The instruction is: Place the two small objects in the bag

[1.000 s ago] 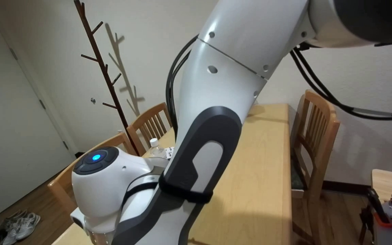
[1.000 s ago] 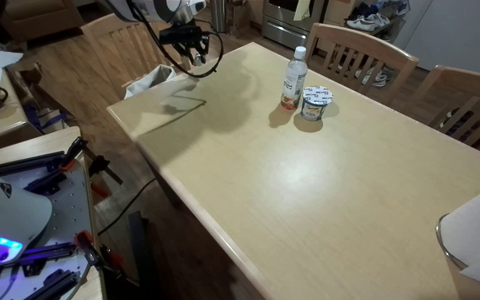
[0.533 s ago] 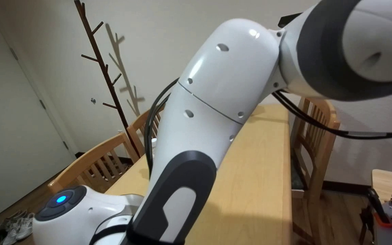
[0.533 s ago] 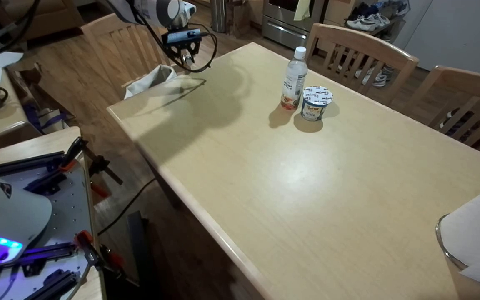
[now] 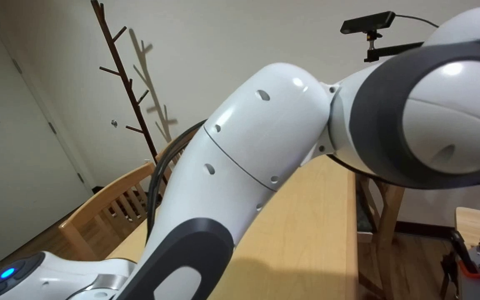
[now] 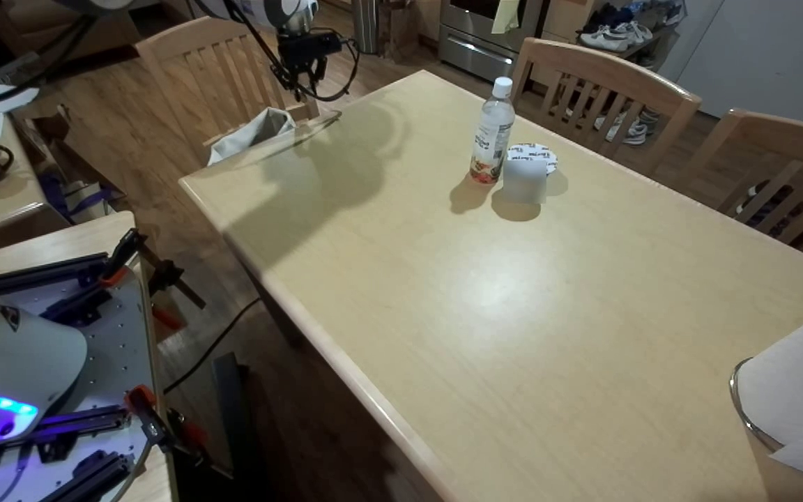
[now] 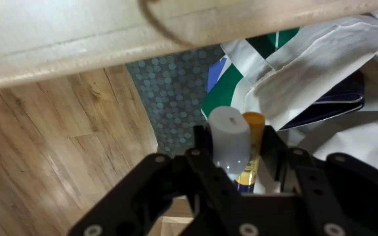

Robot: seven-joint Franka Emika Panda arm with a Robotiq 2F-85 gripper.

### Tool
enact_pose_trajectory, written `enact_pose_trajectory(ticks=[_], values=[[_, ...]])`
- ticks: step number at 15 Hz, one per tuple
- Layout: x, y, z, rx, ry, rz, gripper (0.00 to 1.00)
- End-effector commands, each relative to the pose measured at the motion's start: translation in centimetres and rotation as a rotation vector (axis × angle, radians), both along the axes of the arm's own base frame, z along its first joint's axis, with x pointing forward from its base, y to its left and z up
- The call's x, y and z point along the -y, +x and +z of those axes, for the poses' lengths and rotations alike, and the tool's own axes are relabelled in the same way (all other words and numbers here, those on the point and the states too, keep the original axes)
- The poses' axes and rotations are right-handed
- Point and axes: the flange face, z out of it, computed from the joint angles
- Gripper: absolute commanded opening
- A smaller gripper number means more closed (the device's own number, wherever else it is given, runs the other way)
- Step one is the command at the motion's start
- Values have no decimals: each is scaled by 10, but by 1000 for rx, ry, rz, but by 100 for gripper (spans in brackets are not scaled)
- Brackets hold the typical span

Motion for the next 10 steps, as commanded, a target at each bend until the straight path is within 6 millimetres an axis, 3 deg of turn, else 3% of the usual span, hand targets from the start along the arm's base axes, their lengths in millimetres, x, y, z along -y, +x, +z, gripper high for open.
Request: enact_pose_trajectory(ticks=[1, 6, 10], values=[[-32, -15, 5, -26, -7, 191, 19], [-73, -68, -15, -107, 2, 410, 19], [-82, -94, -33, -162, -19, 422, 19]])
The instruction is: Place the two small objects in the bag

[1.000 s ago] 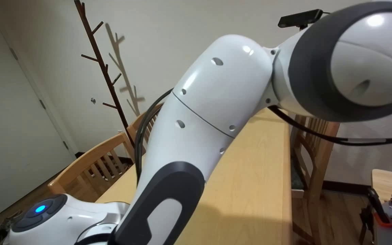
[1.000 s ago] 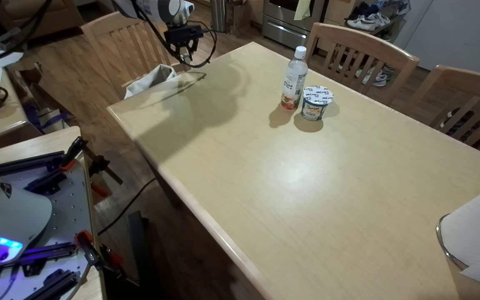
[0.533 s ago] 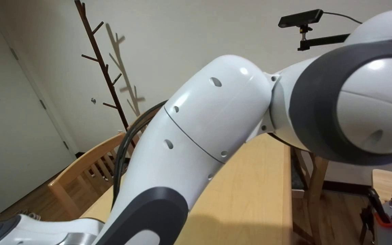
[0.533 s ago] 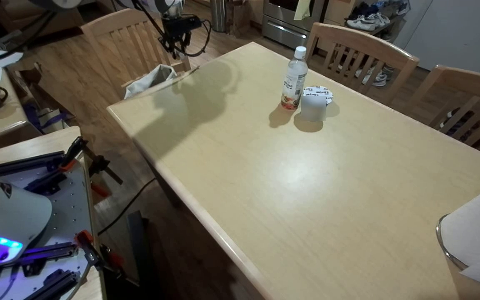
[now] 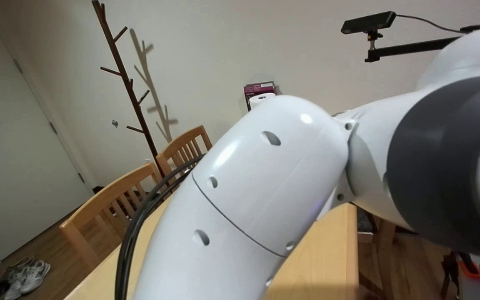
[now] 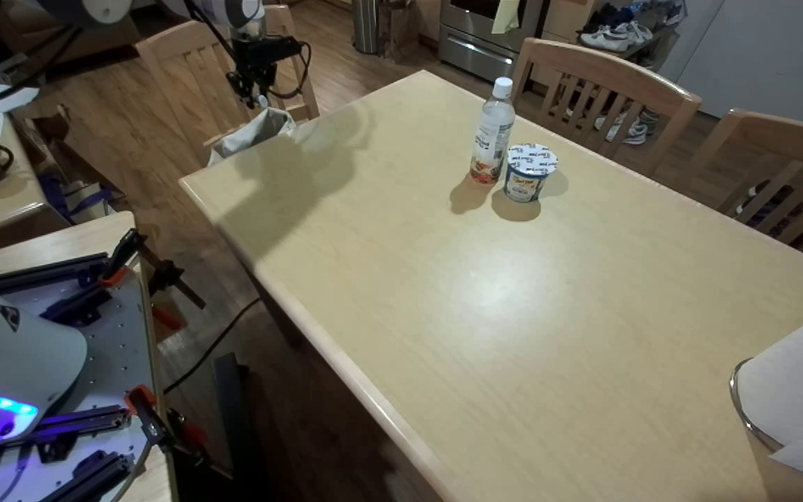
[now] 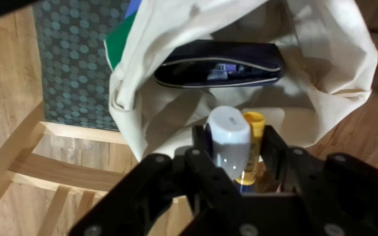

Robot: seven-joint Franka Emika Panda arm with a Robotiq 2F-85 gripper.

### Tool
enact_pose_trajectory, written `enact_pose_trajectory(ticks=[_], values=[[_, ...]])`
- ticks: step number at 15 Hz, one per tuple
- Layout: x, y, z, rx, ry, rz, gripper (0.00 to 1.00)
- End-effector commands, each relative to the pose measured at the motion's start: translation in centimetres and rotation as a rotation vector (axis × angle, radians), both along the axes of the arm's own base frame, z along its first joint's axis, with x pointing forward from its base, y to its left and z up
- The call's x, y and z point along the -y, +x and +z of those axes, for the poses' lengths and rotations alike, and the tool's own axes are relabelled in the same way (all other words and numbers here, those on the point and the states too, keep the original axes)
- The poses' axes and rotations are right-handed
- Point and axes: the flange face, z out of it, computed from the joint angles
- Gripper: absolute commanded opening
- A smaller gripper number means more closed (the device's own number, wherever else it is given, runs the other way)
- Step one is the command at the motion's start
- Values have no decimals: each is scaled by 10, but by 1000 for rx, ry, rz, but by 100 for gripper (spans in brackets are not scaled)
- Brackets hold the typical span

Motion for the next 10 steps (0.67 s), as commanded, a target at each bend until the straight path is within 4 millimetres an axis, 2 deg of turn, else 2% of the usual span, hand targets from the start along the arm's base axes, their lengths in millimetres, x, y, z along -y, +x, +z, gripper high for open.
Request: enact_pose_trajectory(ticks=[1, 7, 8, 9, 10], values=[[-2, -10, -10, -58, -1, 20, 19], [21, -3, -37, -154, -68, -116, 19], [26, 1, -39, -167, -82, -149, 69], [31, 4, -39, -185, -86, -173, 70], [35, 7, -39, -197, -94, -196, 76]])
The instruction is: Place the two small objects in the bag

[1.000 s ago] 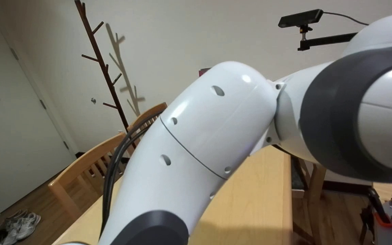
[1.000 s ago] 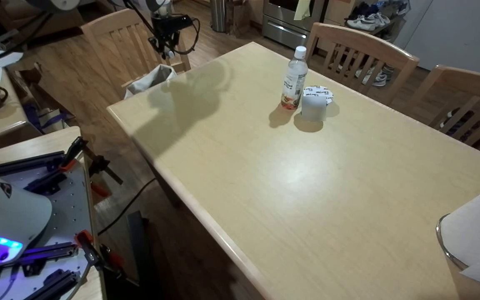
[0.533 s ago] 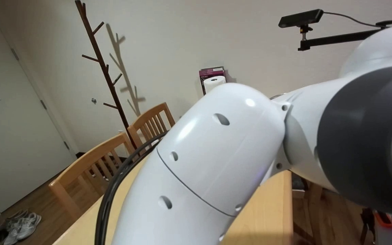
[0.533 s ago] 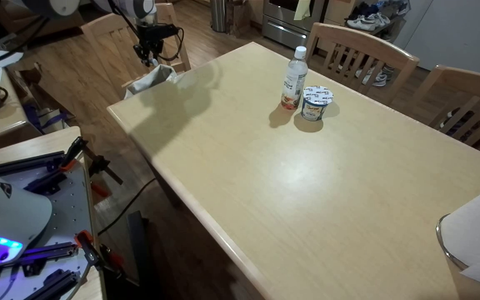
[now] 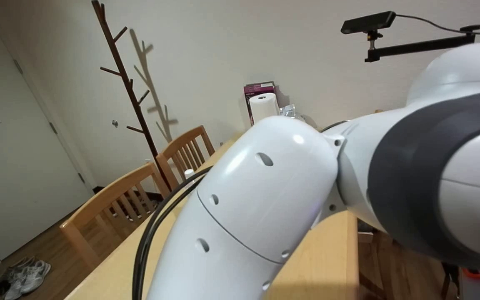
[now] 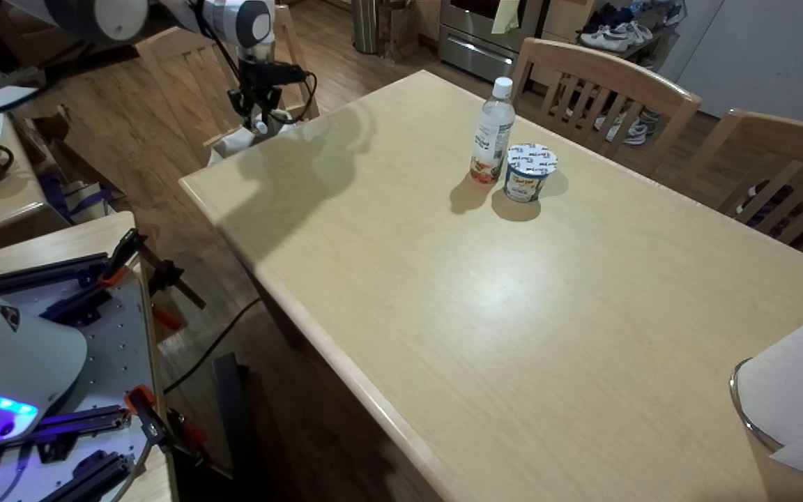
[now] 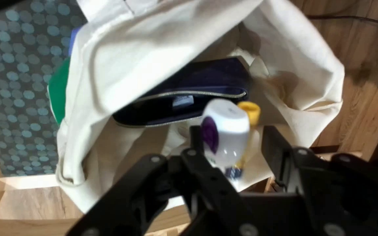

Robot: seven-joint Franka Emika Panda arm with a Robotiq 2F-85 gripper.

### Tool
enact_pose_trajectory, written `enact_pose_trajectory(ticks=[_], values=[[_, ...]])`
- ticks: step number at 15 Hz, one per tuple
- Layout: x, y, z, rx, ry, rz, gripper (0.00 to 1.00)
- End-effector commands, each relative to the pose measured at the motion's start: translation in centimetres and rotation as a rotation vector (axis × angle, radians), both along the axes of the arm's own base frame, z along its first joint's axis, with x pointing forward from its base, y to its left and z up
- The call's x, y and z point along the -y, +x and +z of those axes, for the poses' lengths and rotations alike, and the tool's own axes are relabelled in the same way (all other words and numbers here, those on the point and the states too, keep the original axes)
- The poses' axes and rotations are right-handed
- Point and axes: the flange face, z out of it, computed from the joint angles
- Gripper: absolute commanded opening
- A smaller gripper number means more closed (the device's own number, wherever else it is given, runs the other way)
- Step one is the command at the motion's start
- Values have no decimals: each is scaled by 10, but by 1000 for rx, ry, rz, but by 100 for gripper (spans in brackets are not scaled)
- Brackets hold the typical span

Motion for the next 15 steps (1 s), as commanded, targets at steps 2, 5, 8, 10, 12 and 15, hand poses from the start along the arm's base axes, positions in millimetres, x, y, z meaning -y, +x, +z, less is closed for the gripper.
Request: enact_pose_trajectory(ticks=[2, 5, 8, 10, 12, 15], values=[[16, 12, 3, -82, -32, -125, 88], [23, 22, 8, -69, -59, -214, 100], [27, 45, 38, 60, -88, -358, 100], [30, 58, 66, 113, -86, -449, 100], [37, 70, 101, 168, -90, -541, 100], [48, 82, 150, 255, -101, -677, 100]])
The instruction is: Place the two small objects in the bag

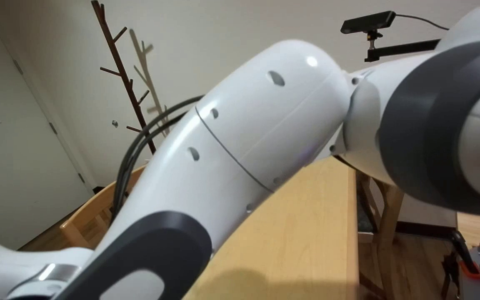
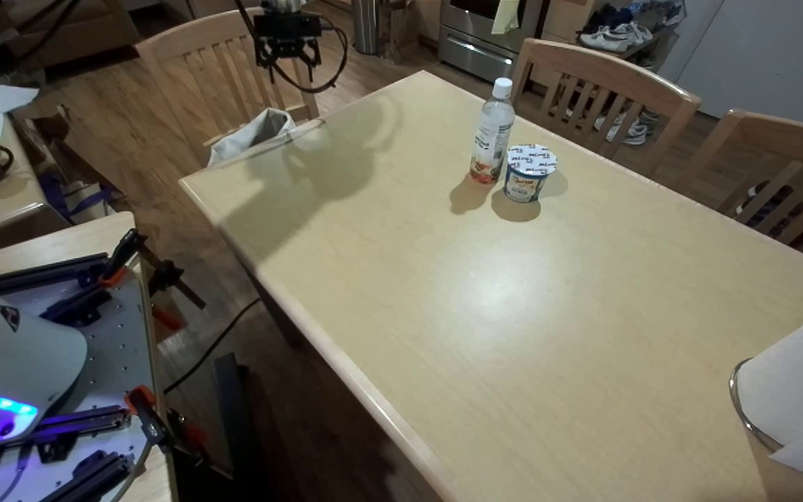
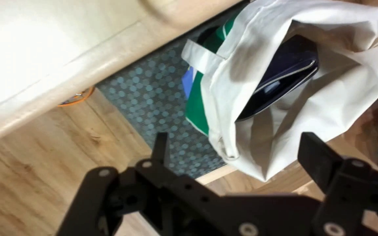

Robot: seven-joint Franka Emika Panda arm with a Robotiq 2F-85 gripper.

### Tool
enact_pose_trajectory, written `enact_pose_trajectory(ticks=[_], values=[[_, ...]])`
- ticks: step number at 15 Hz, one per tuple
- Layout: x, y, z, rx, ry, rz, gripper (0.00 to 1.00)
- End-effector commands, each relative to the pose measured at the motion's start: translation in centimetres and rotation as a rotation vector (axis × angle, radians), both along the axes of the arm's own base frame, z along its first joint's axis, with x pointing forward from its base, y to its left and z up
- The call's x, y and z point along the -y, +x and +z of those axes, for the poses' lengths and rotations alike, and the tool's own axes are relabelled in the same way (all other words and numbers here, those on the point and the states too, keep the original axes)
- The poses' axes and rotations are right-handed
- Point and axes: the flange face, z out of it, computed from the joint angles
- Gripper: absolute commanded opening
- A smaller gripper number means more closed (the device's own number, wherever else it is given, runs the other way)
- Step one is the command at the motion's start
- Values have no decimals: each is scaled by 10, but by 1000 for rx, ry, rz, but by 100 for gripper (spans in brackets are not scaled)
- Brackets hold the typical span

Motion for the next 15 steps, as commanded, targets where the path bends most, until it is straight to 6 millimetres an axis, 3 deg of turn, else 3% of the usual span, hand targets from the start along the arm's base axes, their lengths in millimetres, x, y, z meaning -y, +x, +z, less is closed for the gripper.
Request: enact_pose_trajectory(ticks=[1, 6, 9, 12, 14, 15], values=[[15, 3, 55, 108, -51, -161, 100], [59, -7, 111, 183, -108, -421, 100], [90, -22, 128, 186, -156, -585, 100], [131, -38, 121, 130, -216, -735, 100], [165, -48, 91, 28, -241, -799, 100], [133, -29, 107, 95, -220, -730, 100]])
